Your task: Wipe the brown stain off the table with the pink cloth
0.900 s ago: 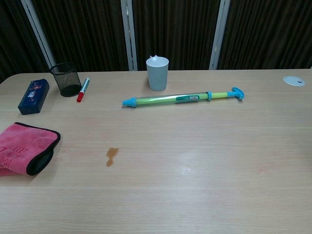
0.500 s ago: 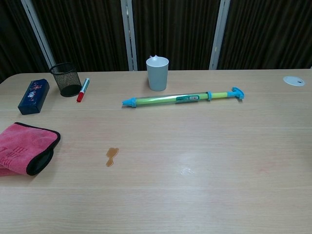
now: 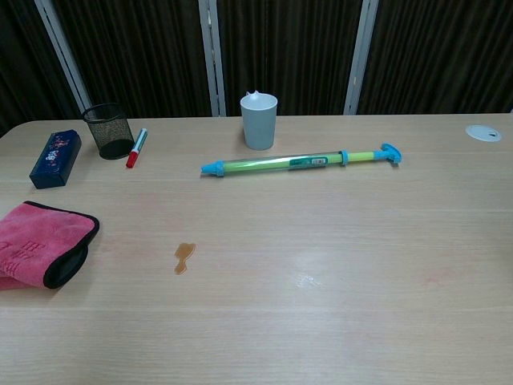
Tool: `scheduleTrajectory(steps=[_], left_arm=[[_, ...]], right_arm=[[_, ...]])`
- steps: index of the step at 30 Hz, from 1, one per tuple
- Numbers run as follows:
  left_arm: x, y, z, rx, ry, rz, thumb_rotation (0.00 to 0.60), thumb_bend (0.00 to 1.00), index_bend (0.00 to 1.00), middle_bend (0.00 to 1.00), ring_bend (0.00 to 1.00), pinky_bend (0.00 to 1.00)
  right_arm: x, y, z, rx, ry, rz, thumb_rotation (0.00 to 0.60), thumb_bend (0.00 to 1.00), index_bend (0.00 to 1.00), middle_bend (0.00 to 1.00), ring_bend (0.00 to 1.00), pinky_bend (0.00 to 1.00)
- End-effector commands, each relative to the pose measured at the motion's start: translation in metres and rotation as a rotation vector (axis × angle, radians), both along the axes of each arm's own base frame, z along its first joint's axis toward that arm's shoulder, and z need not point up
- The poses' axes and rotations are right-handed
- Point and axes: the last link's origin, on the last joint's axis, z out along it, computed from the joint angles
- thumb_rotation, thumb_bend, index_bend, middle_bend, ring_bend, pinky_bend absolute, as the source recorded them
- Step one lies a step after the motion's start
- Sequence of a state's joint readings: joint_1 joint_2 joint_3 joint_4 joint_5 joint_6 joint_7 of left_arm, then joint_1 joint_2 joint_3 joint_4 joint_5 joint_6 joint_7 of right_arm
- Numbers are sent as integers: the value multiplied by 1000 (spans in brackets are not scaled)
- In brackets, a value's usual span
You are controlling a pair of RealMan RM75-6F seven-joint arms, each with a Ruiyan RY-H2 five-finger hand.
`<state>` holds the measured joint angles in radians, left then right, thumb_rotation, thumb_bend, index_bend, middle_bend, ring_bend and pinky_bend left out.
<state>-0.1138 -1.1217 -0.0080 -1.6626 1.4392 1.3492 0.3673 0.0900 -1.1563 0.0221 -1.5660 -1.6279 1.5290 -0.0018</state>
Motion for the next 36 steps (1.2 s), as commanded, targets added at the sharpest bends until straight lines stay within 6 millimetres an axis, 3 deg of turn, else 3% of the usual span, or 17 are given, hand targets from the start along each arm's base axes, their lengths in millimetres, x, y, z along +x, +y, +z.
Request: scheduleTrajectory(steps=[1,7,16,30,36], left_arm=[[-4,17,-6,-39,66,5,600,0,0,0,0,0],[-14,53,-35,-148,126,62,600,0,11,0,0,0],[-17,87,-74,-196,192,66,600,0,32,0,0,0],[-7,120,-119,-229,164,105,600,0,52,0,0,0],[0,131,-134,-215,133,120,600,4,141,5,8,69]], right_arm=[[1,0,0,1,0,4,600,96,56,0,0,210],[0,-1,0,-4,-8,1,600,96,57,0,0,210],[-1,-2,1,-8,-21,-2,600,97,57,0,0,210],[-1,-2,2,-8,-36,-9,600,97,56,0,0,210],[0,-2,2,-9,-40,-10,600,96,57,0,0,210]])
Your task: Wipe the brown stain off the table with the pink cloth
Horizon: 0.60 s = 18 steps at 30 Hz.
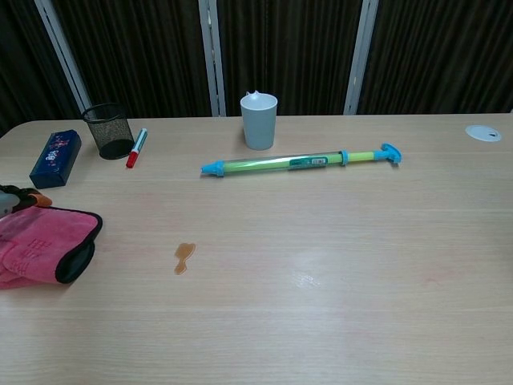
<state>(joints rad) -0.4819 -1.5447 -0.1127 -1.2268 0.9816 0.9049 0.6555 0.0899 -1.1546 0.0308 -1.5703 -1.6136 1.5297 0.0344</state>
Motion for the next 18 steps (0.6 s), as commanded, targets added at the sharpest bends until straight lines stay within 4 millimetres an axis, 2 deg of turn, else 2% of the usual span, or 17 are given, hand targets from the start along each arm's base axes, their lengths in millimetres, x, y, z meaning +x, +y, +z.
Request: scheduleTrajectory(steps=[1,3,5,7,8,11,18], left_arm=[[6,5,-7,10,-18,-4,600,22,204,42,39,123],[11,6,-10,17,-30,-24,600,100,363,186,159,250],[16,6,-13,22,-50,-53,600,221,586,413,345,395],[24,6,-15,41,-85,-97,600,315,733,549,465,471],[27,7,-15,48,-102,-112,600,351,775,584,498,494],[39,12,-16,69,-148,-160,600,417,832,633,544,526],[87,33,-21,91,-234,-262,600,438,847,646,555,535]], right_arm=[[0,0,0,0,-1,0,600,96,57,0,0,210],[0,0,0,-1,-3,0,600,96,57,0,0,210],[0,0,1,-2,-4,-2,600,97,57,0,0,210],[0,0,1,-3,-6,-2,600,97,57,0,0,210],[0,0,1,-3,-6,-2,600,97,57,0,0,210],[0,0,0,-2,-7,-2,600,97,57,0,0,210],[0,-1,1,-4,-11,-3,600,97,57,0,0,210]])
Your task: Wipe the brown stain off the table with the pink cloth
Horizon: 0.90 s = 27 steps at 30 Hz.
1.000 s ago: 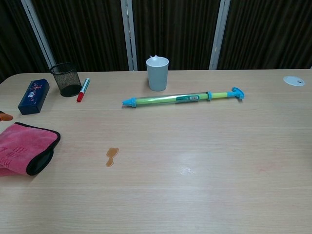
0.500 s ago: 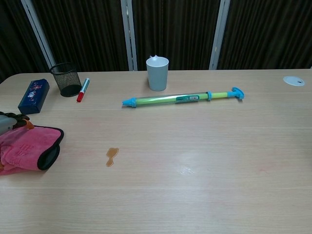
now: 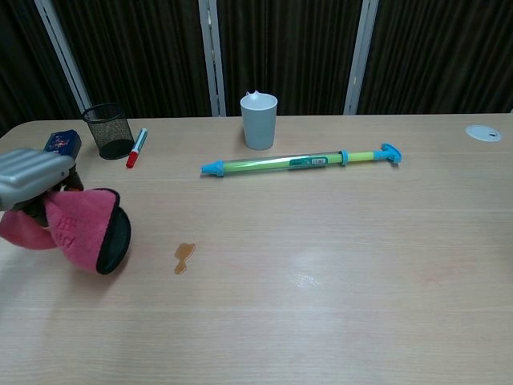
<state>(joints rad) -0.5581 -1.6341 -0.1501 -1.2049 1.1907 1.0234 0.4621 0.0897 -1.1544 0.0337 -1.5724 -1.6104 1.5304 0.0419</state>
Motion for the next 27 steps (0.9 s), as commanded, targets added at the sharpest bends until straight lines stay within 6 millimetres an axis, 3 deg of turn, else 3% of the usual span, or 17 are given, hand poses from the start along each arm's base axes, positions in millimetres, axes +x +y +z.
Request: scheduleTrajectory(steps=[1,3,11,19,27], left_arm=[[25,9,-5,5,-41,-42,600,437,847,646,555,535],[52,16,-15,-7,-62,-95,600,437,848,647,556,535],[102,24,-51,-58,-91,-169,600,438,851,649,558,535],[126,10,-98,-160,-87,-201,600,438,857,649,558,535],[123,-1,-119,-221,-27,-213,600,444,875,650,566,551]], right_arm=[[0,0,0,0,-2,-1,600,97,57,0,0,210],[-1,-1,1,-3,-8,-6,600,97,57,0,0,209],[-3,-2,2,-3,-24,-18,600,96,57,0,0,210],[-5,-2,3,-5,-40,-32,600,97,57,0,0,210],[-5,-1,4,-7,-40,-30,600,95,57,0,0,210]])
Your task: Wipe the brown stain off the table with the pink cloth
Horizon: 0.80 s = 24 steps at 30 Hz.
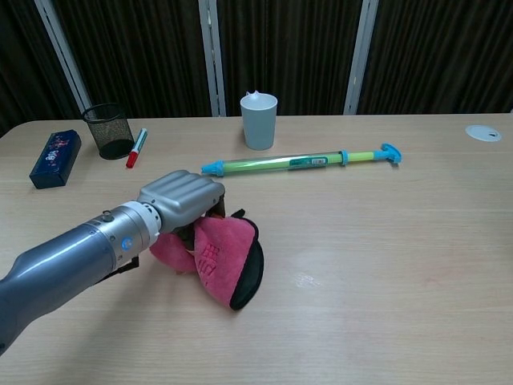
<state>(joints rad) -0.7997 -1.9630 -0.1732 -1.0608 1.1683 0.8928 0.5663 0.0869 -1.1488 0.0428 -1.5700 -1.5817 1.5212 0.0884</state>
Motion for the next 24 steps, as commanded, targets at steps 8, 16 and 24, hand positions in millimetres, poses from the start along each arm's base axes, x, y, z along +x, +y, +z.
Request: scheduleTrajectory(steps=[8,16,24], left_arm=[[-20,3,4,-1,118,3,600,445,877,650,569,556],[-61,13,37,57,218,43,600,448,875,650,570,556],[-106,23,81,123,295,95,600,449,874,651,570,556]], right_arm=[[0,1,1,-3,5,3,600,97,57,0,0,210],[1,1,0,-5,12,7,600,98,57,0,0,210],[2,2,0,-6,17,11,600,96,57,0,0,209]])
